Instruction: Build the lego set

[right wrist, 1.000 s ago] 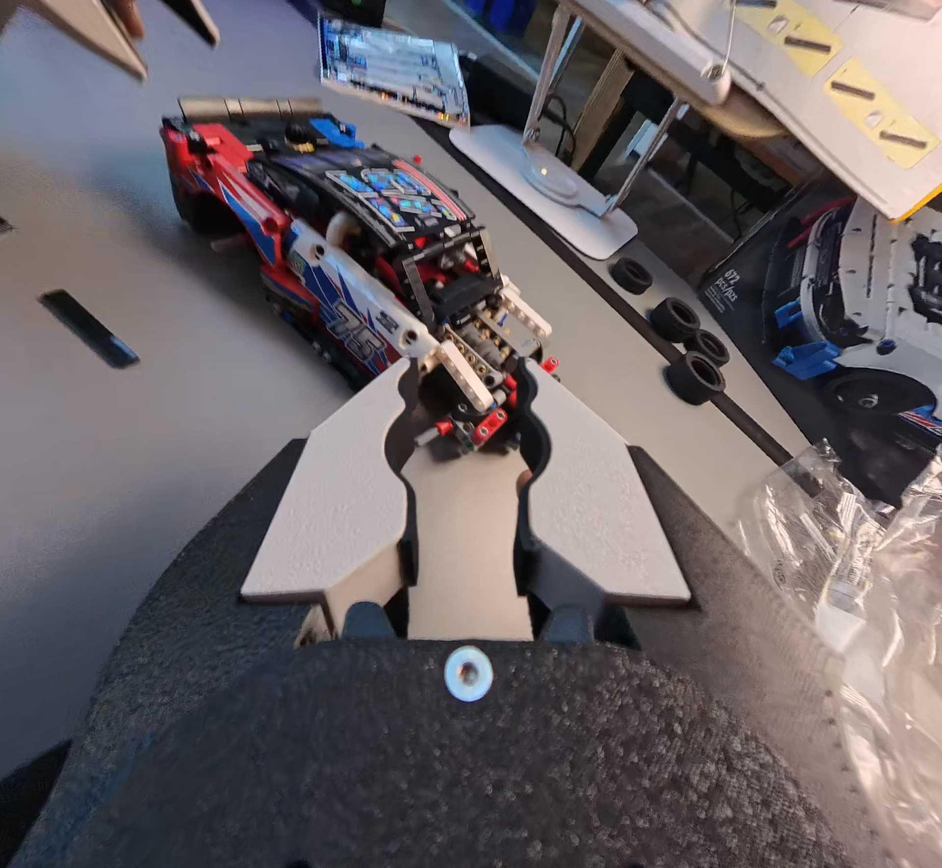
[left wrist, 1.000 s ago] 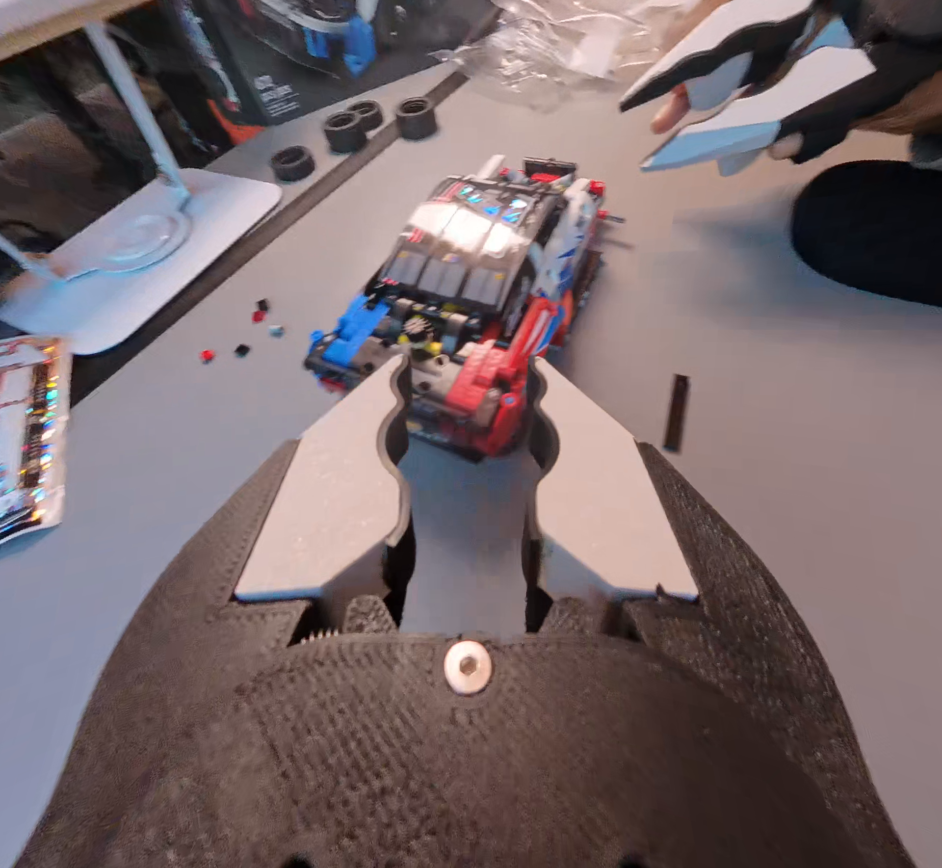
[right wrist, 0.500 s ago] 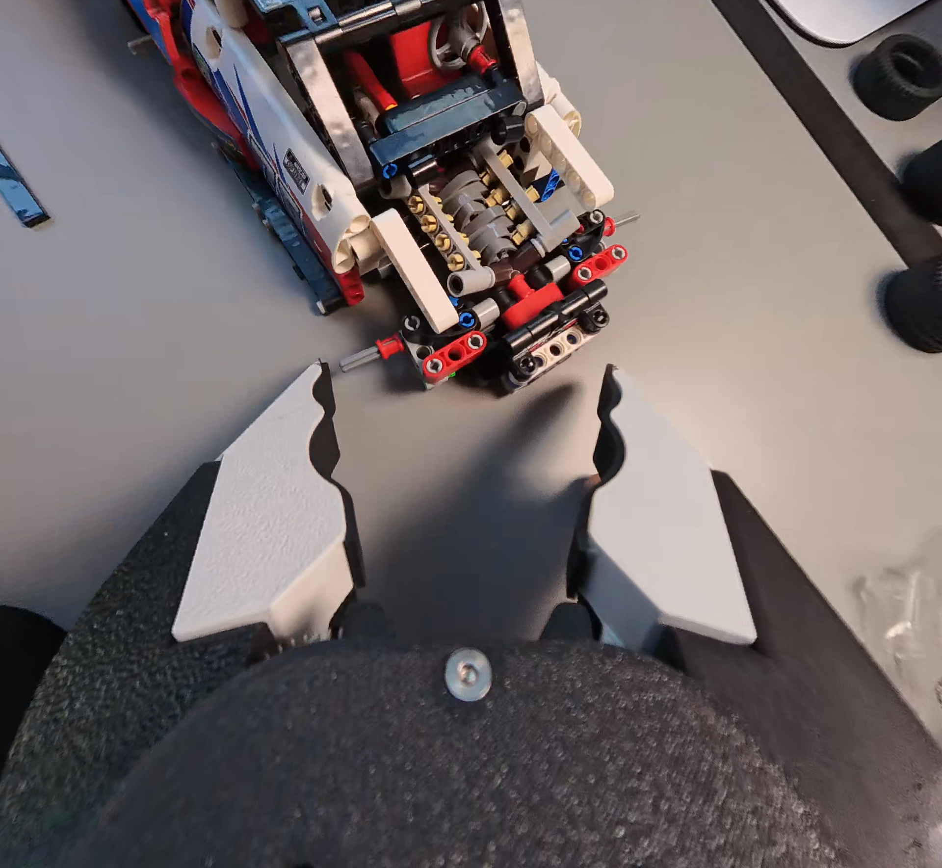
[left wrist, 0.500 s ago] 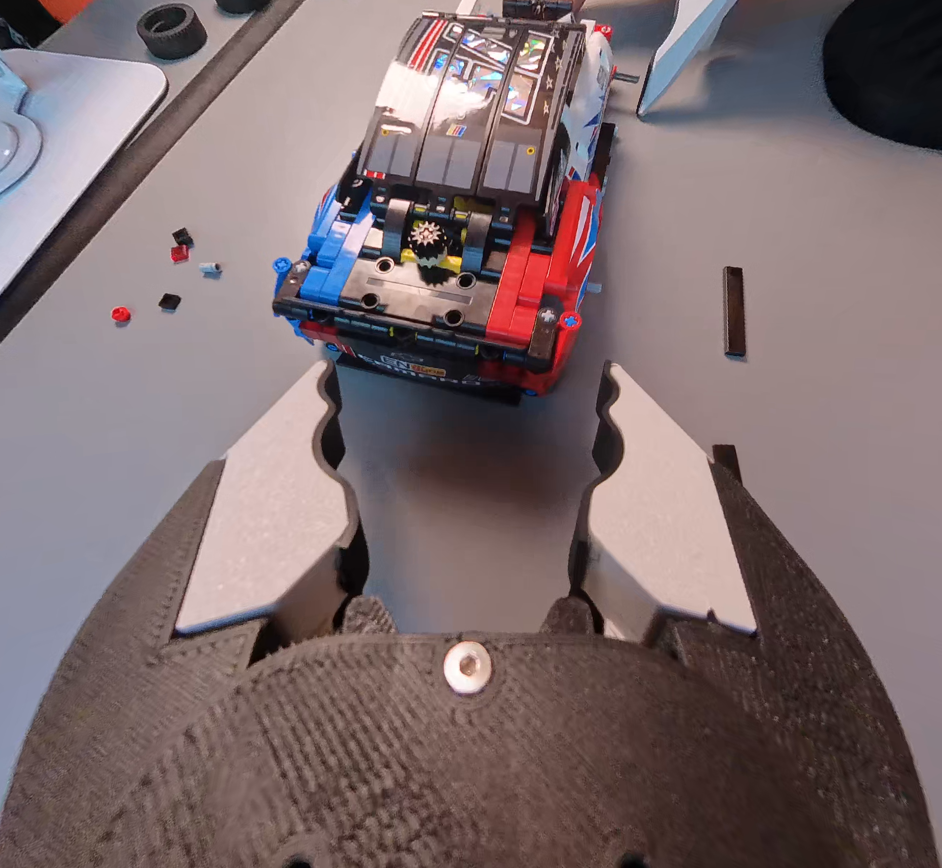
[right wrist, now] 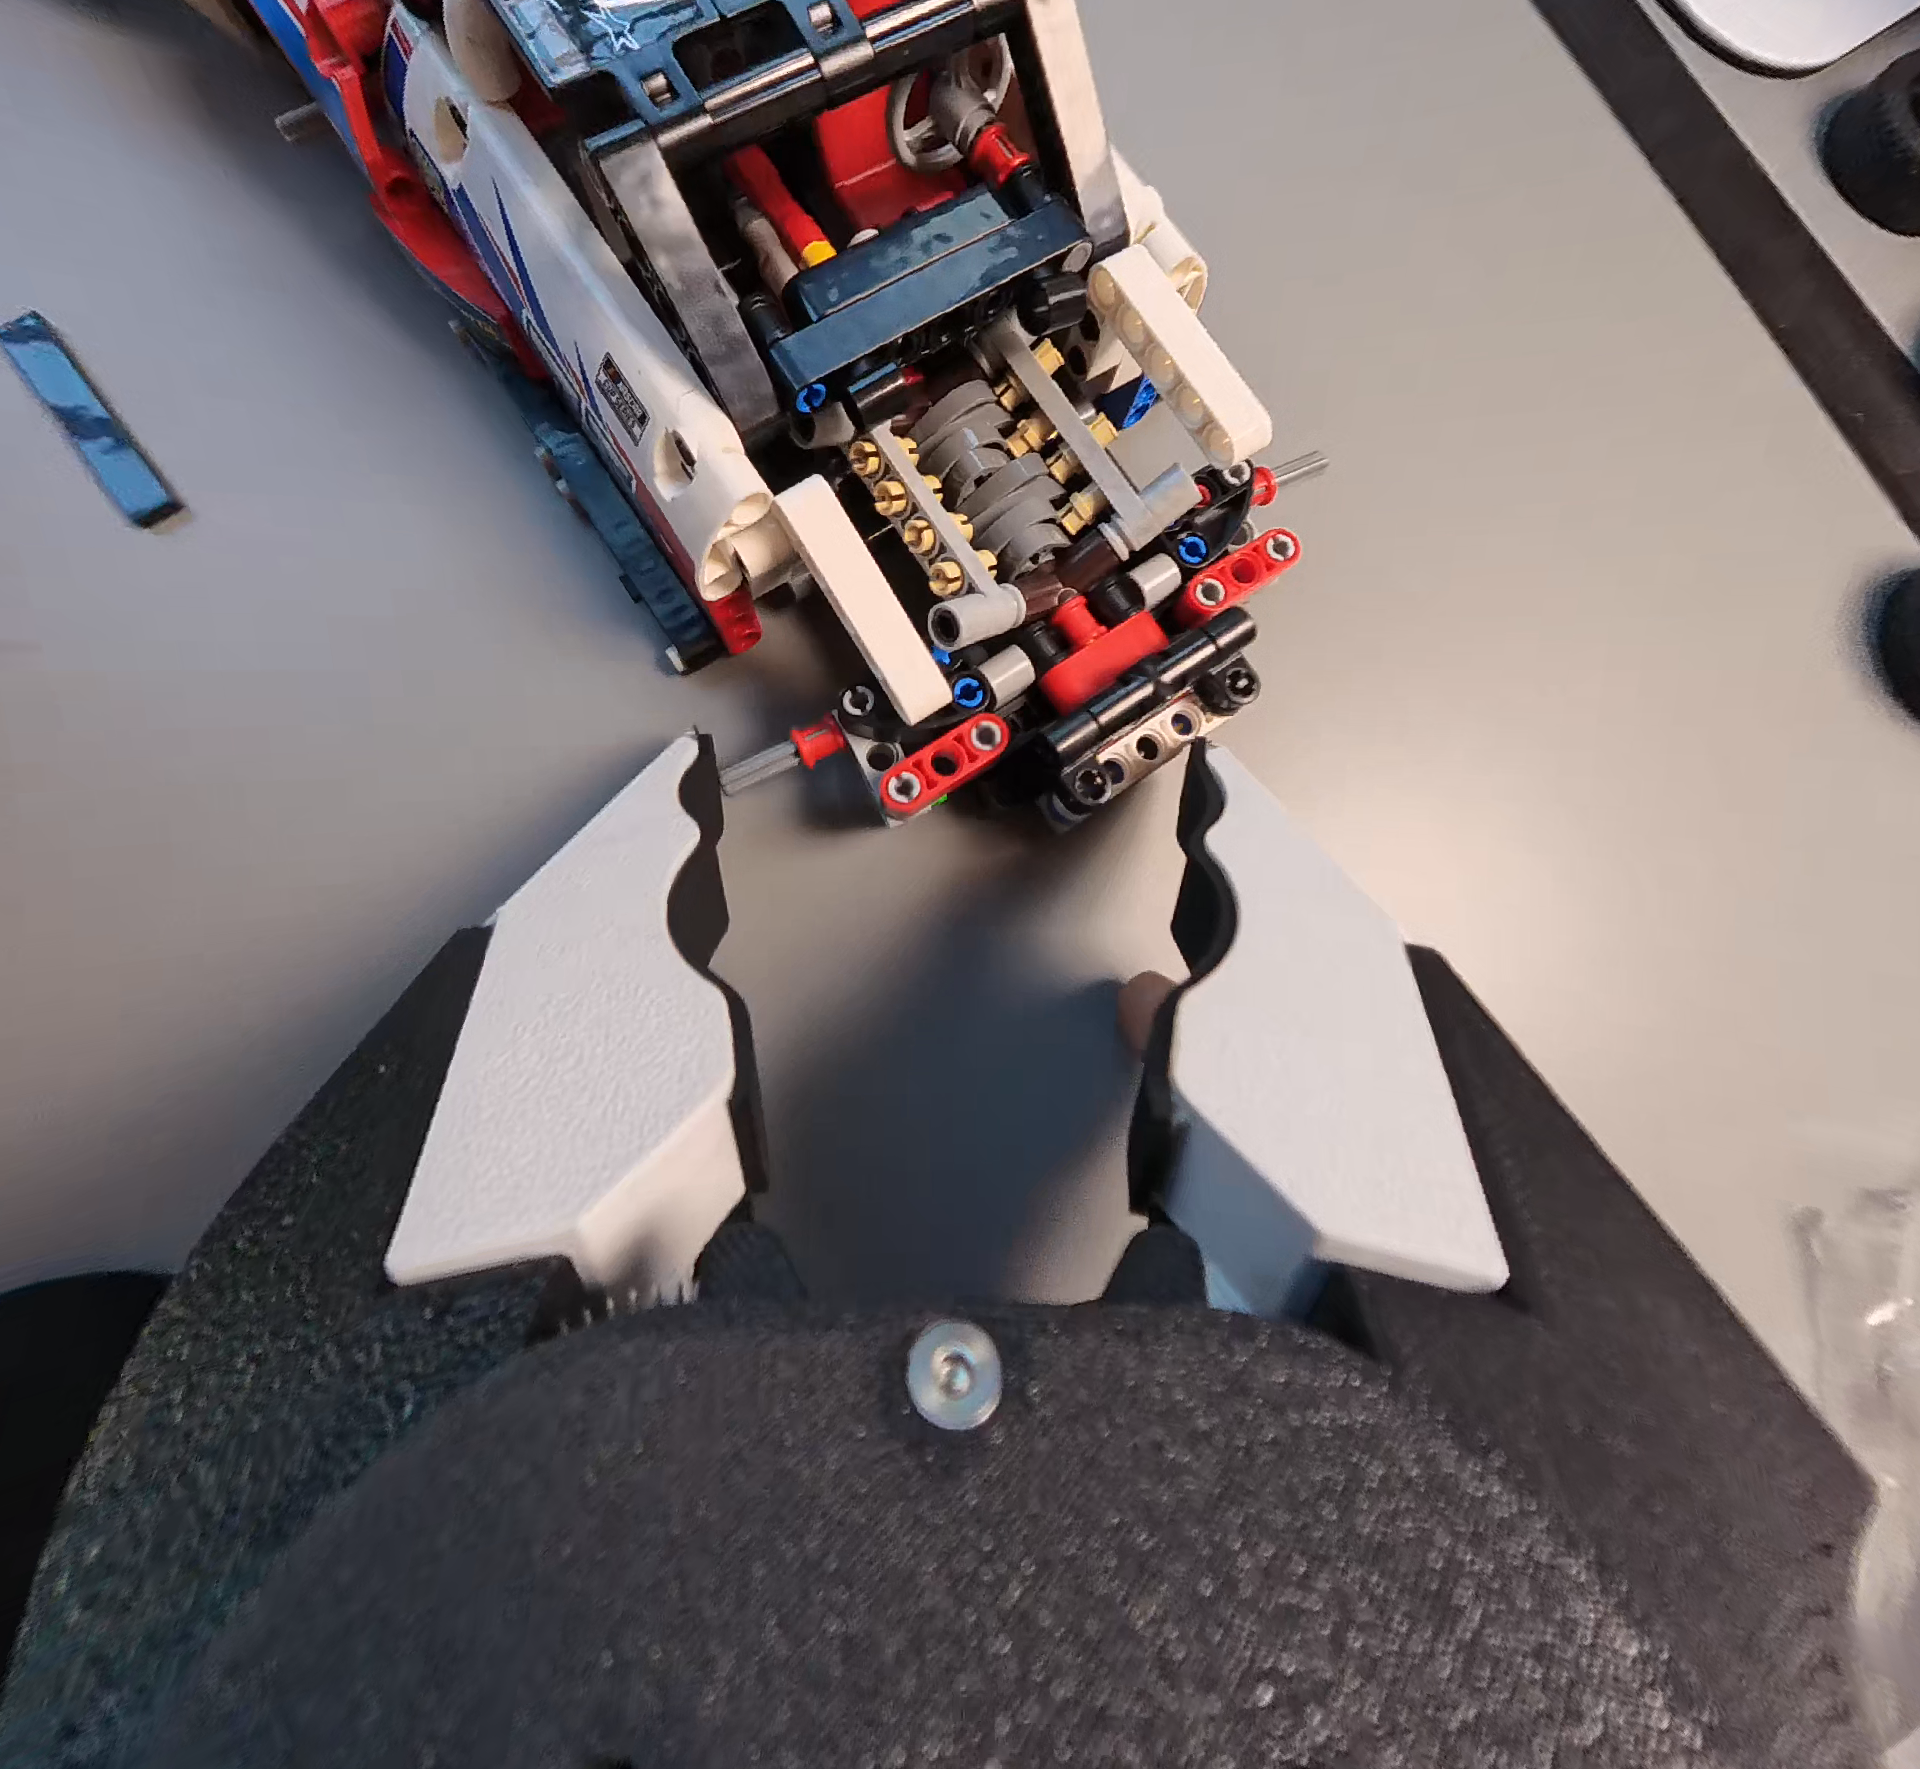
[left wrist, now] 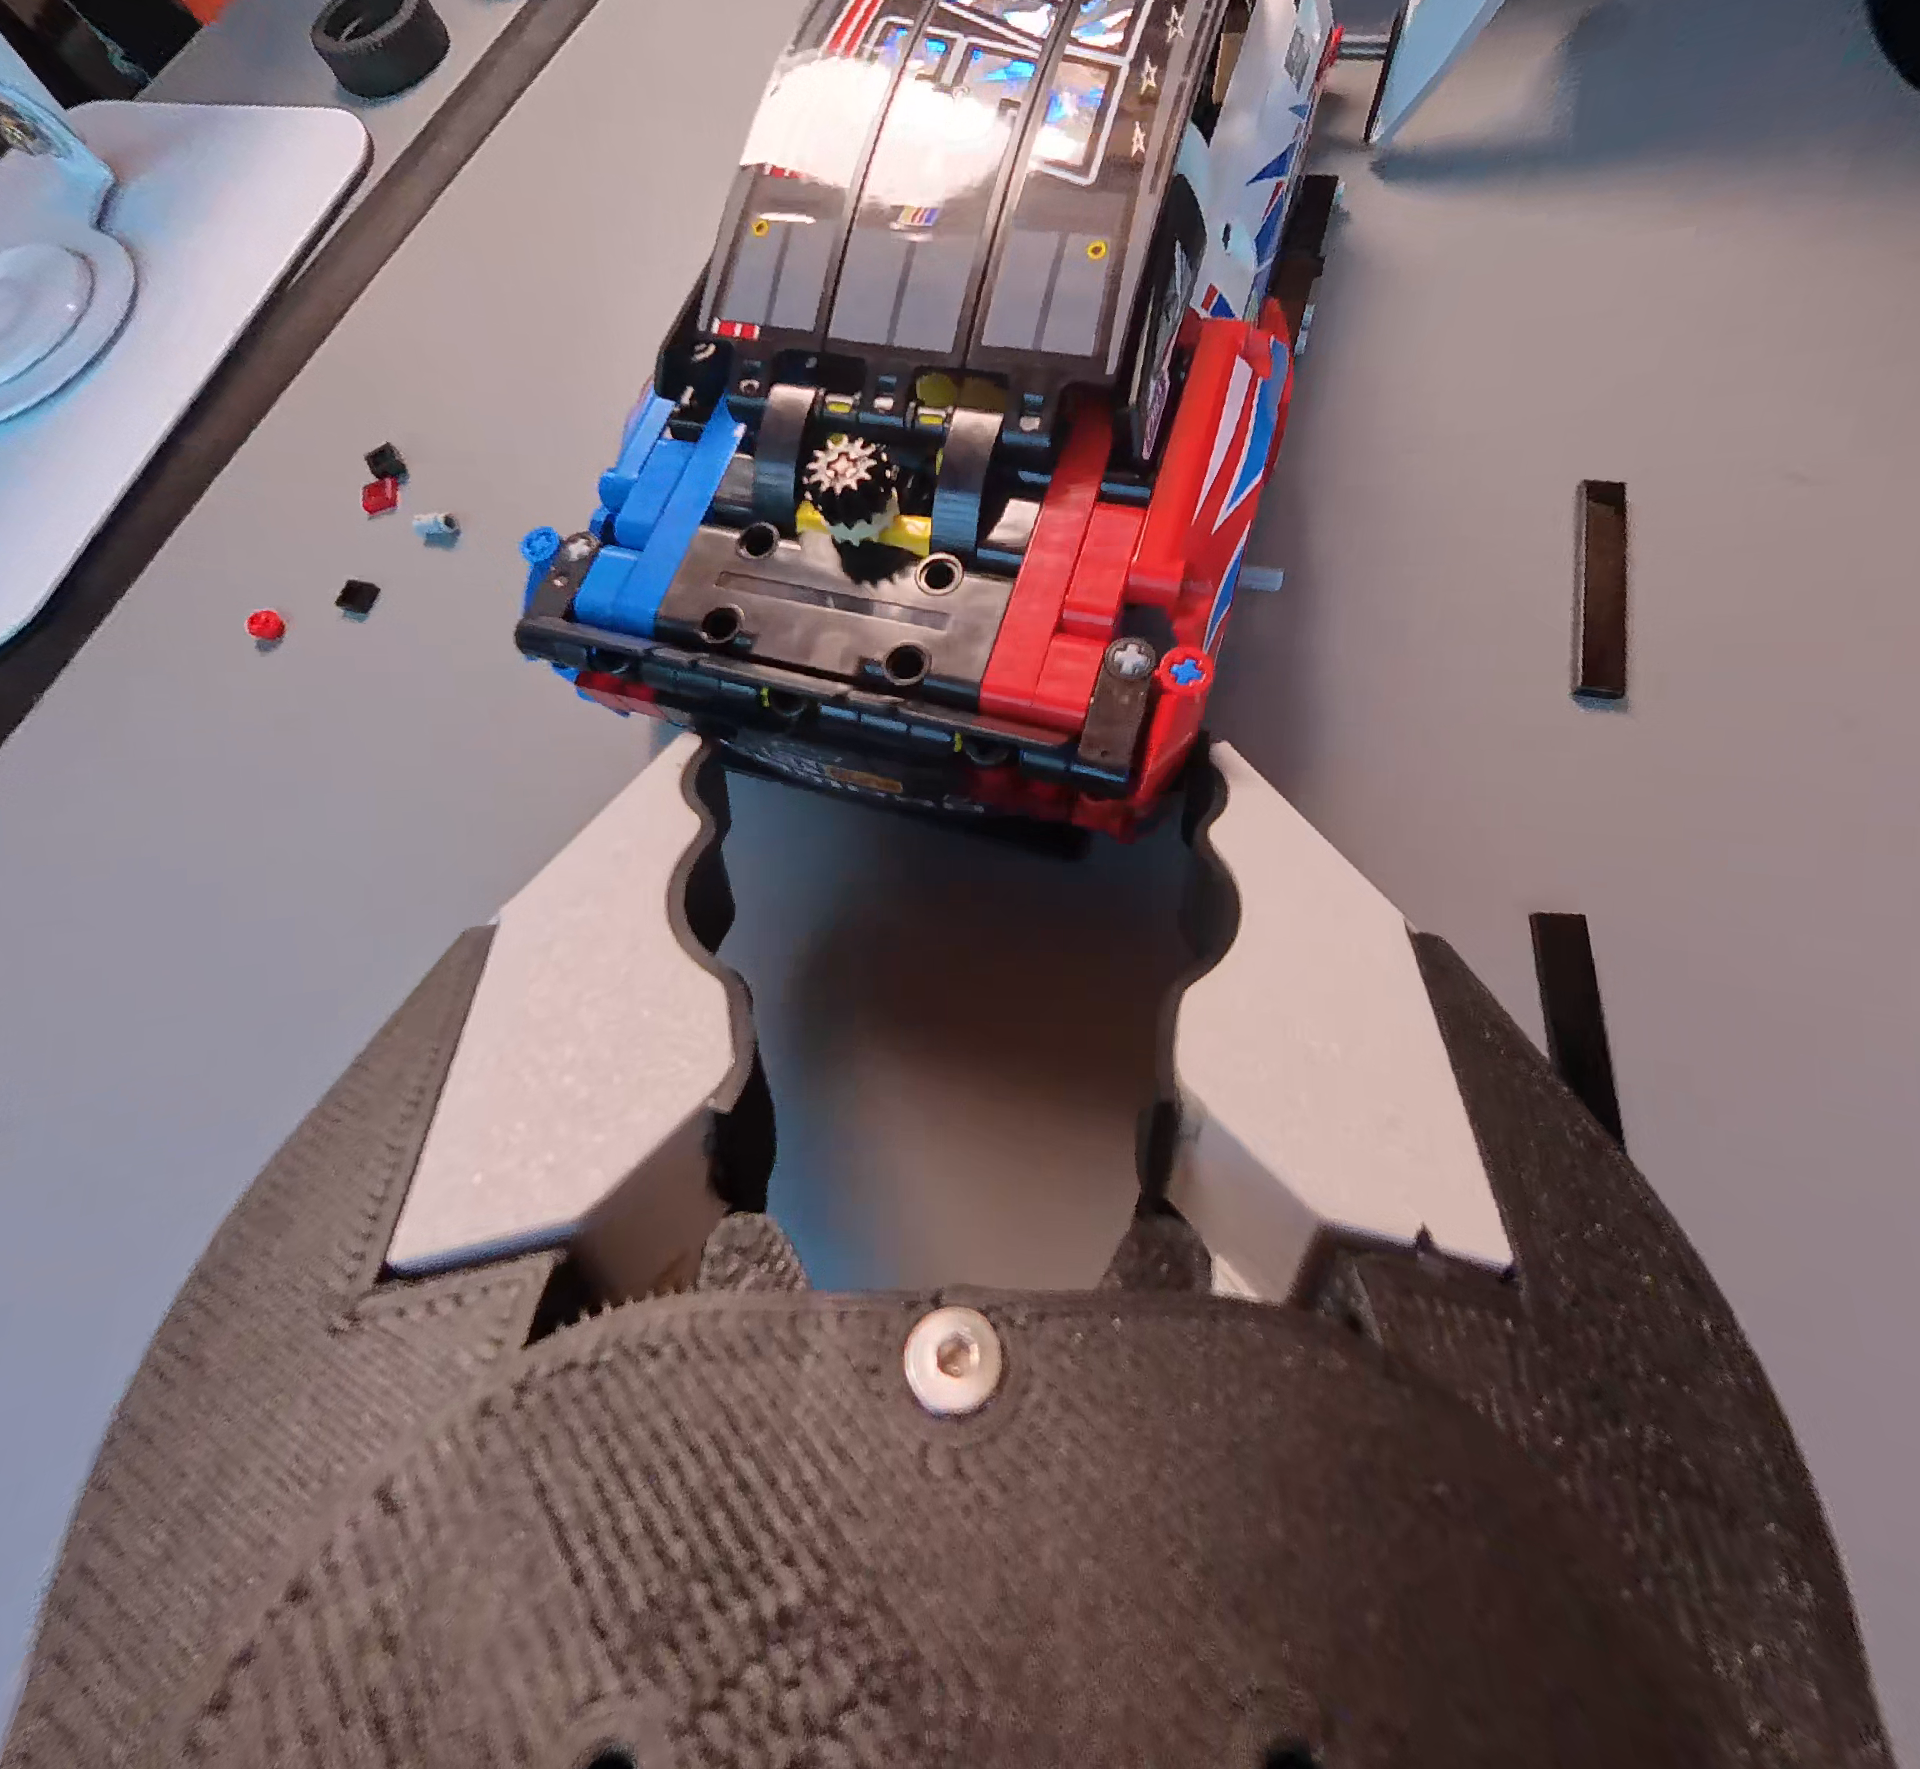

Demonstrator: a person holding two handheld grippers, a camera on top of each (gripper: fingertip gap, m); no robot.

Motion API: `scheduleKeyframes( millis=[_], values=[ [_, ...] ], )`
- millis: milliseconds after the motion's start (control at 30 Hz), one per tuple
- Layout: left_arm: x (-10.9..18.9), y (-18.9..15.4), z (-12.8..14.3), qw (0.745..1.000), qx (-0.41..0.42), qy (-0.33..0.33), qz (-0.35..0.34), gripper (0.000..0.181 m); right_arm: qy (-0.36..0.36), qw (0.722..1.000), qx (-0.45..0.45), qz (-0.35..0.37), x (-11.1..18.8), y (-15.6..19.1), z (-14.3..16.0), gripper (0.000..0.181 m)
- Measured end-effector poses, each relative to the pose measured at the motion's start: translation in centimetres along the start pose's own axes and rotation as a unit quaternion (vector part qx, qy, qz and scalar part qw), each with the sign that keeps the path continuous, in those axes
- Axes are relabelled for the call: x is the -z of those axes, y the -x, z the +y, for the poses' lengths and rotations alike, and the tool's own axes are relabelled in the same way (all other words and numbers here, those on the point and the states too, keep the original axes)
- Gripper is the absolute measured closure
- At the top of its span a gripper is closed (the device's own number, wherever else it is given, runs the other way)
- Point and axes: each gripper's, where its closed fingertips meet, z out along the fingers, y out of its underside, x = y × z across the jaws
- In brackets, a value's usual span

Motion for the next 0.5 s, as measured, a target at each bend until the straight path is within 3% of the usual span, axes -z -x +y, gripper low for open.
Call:
scheduleKeyframes(
  millis=[167, 300, 500],
  values=[
    [1.8, -0.3, 0.1, 0.996, 0.079, -0.004, 0.045, 0.107, 0.001, 0.999, -0.023, -0.025, 0.5, 1.6, -1.0, 0.097],
    [2.6, 1.0, 0.3, 0.988, 0.142, -0.03, 0.048, 0.116, -0.006, 1.0, -0.02, -0.013, -0.7, 1.9, -1.2, 0.098],
    [3.1, 1.2, 0.4, 0.988, 0.147, -0.037, 0.04, 0.121, -0.006, 1.0, -0.009, 0.019, -0.4, 1.8, -1.4, 0.101]
  ],
)
